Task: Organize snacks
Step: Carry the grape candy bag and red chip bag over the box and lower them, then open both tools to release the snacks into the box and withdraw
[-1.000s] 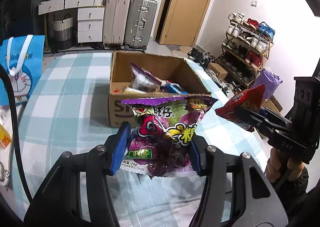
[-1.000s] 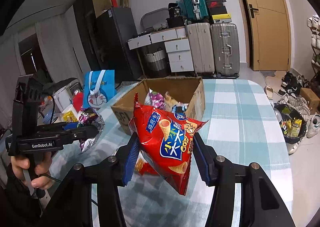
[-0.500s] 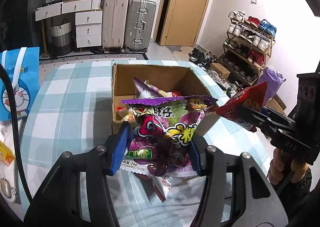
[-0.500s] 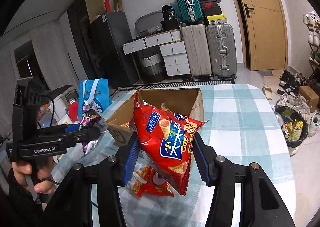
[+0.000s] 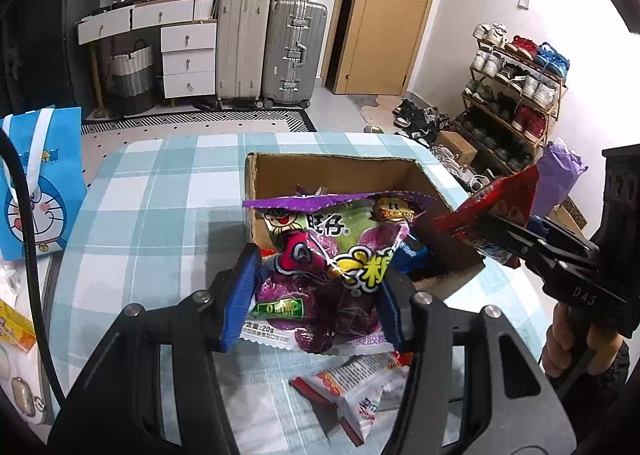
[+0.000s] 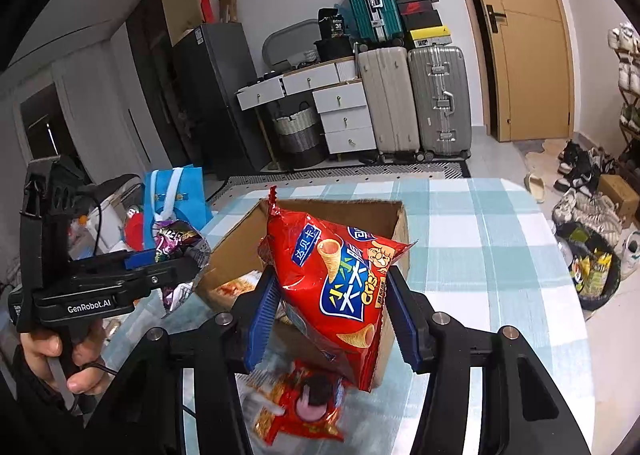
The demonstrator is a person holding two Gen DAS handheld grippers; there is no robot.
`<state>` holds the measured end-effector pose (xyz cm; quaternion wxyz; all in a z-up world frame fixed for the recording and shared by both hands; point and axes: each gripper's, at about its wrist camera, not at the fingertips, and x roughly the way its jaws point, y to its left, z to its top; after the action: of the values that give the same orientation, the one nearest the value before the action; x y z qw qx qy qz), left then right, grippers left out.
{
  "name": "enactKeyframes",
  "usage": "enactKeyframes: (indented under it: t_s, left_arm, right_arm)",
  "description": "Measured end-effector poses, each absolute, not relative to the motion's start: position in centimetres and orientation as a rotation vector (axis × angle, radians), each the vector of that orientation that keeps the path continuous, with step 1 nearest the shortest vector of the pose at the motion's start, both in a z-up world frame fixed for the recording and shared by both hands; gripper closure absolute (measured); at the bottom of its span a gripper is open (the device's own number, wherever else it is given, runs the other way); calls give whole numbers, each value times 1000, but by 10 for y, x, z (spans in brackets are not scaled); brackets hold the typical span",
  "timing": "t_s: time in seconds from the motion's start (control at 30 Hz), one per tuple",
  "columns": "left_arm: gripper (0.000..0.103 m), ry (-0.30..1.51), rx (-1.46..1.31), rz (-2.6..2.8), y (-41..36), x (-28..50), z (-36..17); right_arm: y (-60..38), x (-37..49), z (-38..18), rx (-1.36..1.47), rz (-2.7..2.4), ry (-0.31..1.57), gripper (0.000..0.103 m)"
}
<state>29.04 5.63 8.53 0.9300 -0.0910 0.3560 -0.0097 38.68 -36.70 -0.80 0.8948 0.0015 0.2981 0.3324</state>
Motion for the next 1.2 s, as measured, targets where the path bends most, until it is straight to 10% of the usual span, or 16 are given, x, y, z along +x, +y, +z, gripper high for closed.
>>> enactKeyframes:
  t_s: [1.2]
  left_arm:
    - [52,800,-112,-23,51,375,44]
  right_arm:
    - [-296,475,-48,-109,662,691,50]
